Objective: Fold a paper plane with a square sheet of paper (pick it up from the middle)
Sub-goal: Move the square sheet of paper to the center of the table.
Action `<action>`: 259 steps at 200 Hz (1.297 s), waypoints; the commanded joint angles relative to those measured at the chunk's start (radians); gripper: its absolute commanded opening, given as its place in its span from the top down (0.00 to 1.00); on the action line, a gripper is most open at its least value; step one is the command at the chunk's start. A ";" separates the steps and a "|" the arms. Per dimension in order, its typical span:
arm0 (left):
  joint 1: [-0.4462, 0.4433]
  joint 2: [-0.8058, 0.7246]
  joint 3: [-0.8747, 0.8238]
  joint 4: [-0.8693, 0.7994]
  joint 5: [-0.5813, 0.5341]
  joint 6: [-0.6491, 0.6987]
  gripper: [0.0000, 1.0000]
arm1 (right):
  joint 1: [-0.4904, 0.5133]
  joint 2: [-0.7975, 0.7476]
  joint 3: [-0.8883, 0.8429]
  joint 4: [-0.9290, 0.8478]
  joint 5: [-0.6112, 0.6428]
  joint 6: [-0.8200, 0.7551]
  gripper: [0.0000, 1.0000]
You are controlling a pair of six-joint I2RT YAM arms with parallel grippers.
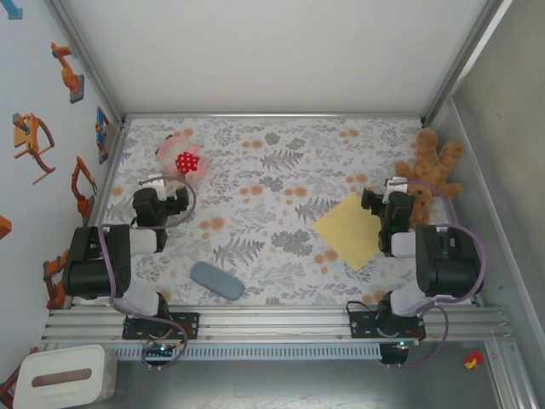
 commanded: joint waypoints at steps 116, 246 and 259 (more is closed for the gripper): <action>-0.003 -0.006 0.013 -0.002 -0.003 0.012 0.04 | -0.006 -0.003 0.025 0.003 -0.001 0.013 0.01; -0.013 -0.344 0.180 -0.530 -0.057 -0.090 0.04 | -0.007 -0.232 0.195 -0.524 0.105 0.114 0.01; -0.020 -0.391 0.242 -0.670 -0.053 -0.157 0.04 | -0.006 -0.242 0.293 -0.709 0.084 0.166 0.01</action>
